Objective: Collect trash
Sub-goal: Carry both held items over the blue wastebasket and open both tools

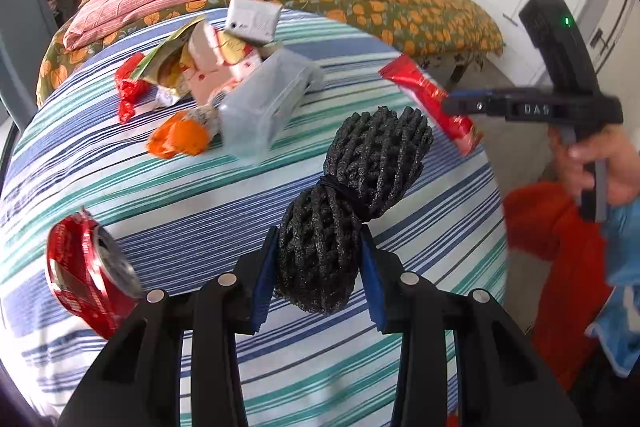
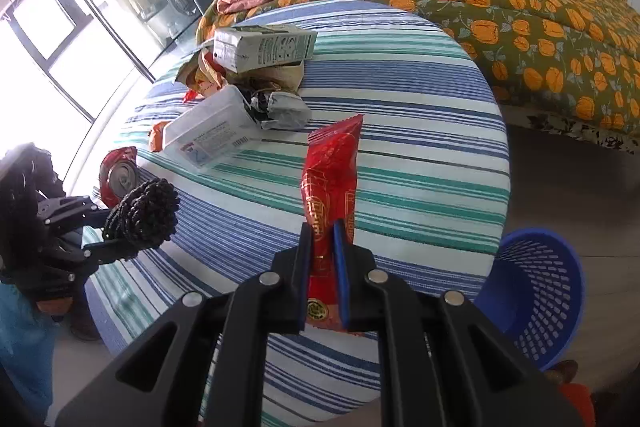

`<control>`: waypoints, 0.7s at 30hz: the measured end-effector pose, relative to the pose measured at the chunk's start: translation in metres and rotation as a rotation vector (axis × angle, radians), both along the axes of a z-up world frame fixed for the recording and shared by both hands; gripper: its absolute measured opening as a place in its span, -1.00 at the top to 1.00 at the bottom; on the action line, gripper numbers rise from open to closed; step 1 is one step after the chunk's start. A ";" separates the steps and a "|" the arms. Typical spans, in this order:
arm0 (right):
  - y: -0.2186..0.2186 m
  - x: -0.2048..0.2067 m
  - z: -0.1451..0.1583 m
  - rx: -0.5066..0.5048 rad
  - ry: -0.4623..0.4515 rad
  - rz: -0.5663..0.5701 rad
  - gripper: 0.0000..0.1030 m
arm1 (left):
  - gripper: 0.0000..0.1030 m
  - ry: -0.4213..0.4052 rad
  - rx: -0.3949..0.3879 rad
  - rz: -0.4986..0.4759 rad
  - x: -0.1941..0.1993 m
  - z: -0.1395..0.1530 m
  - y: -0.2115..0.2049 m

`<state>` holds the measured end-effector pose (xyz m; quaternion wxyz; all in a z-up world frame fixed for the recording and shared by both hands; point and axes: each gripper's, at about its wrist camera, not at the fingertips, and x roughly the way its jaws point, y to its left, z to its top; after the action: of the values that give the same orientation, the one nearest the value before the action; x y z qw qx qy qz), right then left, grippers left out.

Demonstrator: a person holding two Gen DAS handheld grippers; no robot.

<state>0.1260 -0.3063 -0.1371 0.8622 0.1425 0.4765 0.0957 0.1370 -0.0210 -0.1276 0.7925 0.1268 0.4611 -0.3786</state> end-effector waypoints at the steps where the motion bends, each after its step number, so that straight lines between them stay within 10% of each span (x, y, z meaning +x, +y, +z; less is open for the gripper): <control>1: -0.004 -0.003 0.002 0.021 -0.006 -0.006 0.80 | 0.27 -0.002 -0.008 0.005 -0.002 0.002 -0.008; 12: -0.111 -0.079 0.026 0.095 -0.090 -0.180 0.79 | 0.26 -0.020 -0.065 -0.025 -0.034 0.025 -0.163; 21: -0.217 -0.119 -0.012 0.092 -0.044 -0.388 0.79 | 0.23 0.079 -0.058 -0.055 -0.058 -0.008 -0.305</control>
<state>0.0067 -0.5232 -0.1491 0.8672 0.2688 0.4164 -0.0475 0.0790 -0.3263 -0.1355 0.7663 0.1010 0.4772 -0.4181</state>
